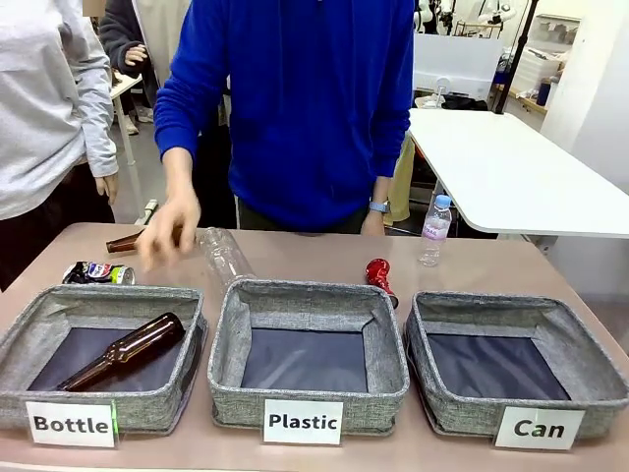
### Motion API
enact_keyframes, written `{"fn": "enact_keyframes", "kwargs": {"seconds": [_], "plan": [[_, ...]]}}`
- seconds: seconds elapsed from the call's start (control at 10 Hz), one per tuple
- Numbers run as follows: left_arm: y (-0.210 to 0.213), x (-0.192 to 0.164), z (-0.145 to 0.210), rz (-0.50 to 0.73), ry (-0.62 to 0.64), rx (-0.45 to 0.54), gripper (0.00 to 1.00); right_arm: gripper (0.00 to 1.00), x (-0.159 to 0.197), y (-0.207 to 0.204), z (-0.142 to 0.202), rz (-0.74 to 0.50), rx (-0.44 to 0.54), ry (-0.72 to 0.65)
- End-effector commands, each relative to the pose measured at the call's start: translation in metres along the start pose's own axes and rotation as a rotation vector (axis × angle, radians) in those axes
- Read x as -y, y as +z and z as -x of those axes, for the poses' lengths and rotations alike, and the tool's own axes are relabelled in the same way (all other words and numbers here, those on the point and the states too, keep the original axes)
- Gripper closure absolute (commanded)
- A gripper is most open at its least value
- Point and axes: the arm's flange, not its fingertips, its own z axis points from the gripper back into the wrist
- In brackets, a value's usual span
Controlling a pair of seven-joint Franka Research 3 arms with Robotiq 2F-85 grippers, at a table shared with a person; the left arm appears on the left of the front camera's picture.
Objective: Sort the can waste into the basket.
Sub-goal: Pick up the can waste from the table and place it in the right Fabric basket.
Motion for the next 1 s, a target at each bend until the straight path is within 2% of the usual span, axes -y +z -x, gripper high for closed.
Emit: {"fn": "enact_keyframes", "kwargs": {"seconds": [0.0, 0.1, 0.3, 0.4, 0.5, 0.6, 0.7, 0.9], "plan": [[-0.108, 0.064, -0.102, -0.015, -0.011, -0.067, 0.0, 0.0, 0.0, 0.0, -0.002, -0.026, 0.012, 0.024], [-0.151, 0.084, -0.123, -0.007, -0.019, -0.107, 0.0, 0.0, 0.0, 0.0, -0.002, -0.026, 0.012, 0.024], [-0.261, 0.134, -0.175, 0.024, -0.03, -0.234, 0.0, 0.0, 0.0, 0.0, -0.002, -0.026, 0.012, 0.024], [-0.283, 0.142, -0.19, 0.029, -0.02, -0.26, 0.0, 0.0, 0.0, 0.0, -0.002, -0.026, 0.012, 0.024], [-0.316, 0.155, -0.212, -0.046, 0.046, -0.295, 0.0, 0.0, 0.0, 0.0, -0.002, -0.026, 0.012, 0.024], [-0.367, 0.164, -0.239, -0.316, 0.3, -0.401, 0.0, 0.0, 0.0, 0.0, -0.002, -0.026, 0.012, 0.024], [-0.289, 0.165, -0.208, 0.017, -0.026, -0.261, 0.0, 0.0, 0.0, 0.0, -0.002, -0.026, 0.012, 0.024], [-0.289, 0.165, -0.208, 0.017, -0.026, -0.261, 0.0, 0.0, 0.0, 0.0, -0.002, -0.026, 0.012, 0.024]]}}
